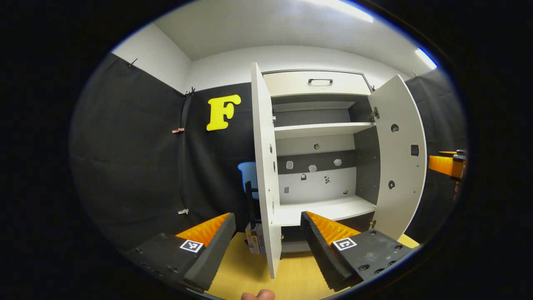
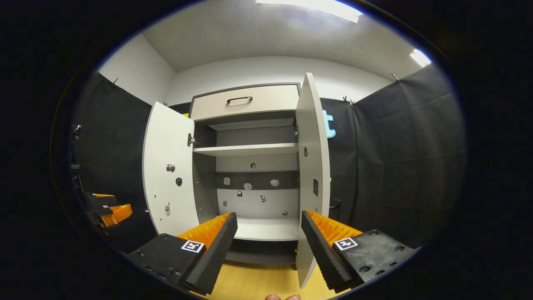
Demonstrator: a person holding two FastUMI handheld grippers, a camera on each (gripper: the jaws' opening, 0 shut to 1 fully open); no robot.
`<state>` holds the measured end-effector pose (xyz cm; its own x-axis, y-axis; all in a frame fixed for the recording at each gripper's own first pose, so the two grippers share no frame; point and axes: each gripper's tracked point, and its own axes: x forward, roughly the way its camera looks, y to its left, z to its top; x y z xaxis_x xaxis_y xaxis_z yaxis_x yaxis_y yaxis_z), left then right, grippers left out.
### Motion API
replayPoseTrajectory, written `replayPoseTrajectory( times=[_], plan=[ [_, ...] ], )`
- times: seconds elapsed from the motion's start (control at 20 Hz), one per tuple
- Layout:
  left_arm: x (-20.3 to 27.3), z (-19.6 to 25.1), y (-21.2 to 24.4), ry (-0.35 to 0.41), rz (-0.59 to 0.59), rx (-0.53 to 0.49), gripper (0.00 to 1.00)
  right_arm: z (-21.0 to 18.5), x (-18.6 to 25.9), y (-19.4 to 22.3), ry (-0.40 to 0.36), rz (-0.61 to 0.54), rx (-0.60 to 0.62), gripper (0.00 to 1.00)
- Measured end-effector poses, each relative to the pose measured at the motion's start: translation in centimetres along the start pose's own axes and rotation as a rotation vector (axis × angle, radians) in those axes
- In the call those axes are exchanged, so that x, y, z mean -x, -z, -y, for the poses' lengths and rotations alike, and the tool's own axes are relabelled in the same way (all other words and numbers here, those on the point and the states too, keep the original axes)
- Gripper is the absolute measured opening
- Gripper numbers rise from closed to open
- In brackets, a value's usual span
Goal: Open the right door of the double-door shoe cabinet with the right hand, and open the left door with the left hand.
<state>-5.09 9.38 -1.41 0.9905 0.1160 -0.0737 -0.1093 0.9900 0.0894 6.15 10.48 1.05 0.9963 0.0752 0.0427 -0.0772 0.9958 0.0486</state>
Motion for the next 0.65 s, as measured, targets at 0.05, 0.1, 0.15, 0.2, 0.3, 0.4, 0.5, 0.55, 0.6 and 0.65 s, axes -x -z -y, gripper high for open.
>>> replayPoseTrajectory(
  times=[0.05,0.1,0.15,0.2,0.3,0.4,0.5,0.55,0.6,0.65],
  plan=[
    [0.1,0.4,-0.1,0.008,0.003,-0.002,0.97,0.1,0.1,0.0,0.001,0.001,0.003,0.97],
    [0.3,0.9,-0.1,0.018,0.003,0.000,0.97,0.2,0.2,-0.1,-0.001,0.002,0.005,0.97],
    [0.3,1.2,-0.1,0.026,0.001,0.002,0.97,0.0,0.3,-0.1,-0.002,0.003,0.004,0.97],
    [0.4,1.5,-0.1,0.034,0.001,0.003,0.97,-0.1,0.3,0.0,-0.004,0.003,0.002,0.97],
    [0.2,1.4,0.6,0.044,-0.004,-0.004,0.97,-0.3,0.2,0.2,-0.009,-0.001,-0.001,0.97],
    [0.2,1.5,0.6,0.046,-0.004,-0.006,0.99,-0.4,0.3,0.2,-0.011,-0.001,0.005,0.97],
    [0.2,1.7,0.6,0.051,-0.004,-0.004,0.97,-0.5,0.3,0.3,-0.013,-0.003,0.006,0.97],
    [0.2,1.8,0.6,0.051,-0.006,-0.005,0.97,-0.5,0.3,0.3,-0.013,-0.004,0.005,0.97],
    [0.1,1.8,0.7,0.052,-0.007,-0.006,0.97,-0.4,0.3,0.4,-0.012,-0.004,0.004,0.97],
    [0.0,1.9,0.6,0.054,-0.007,-0.007,0.97,-0.3,0.4,0.3,-0.010,-0.003,0.007,0.97]
  ],
)
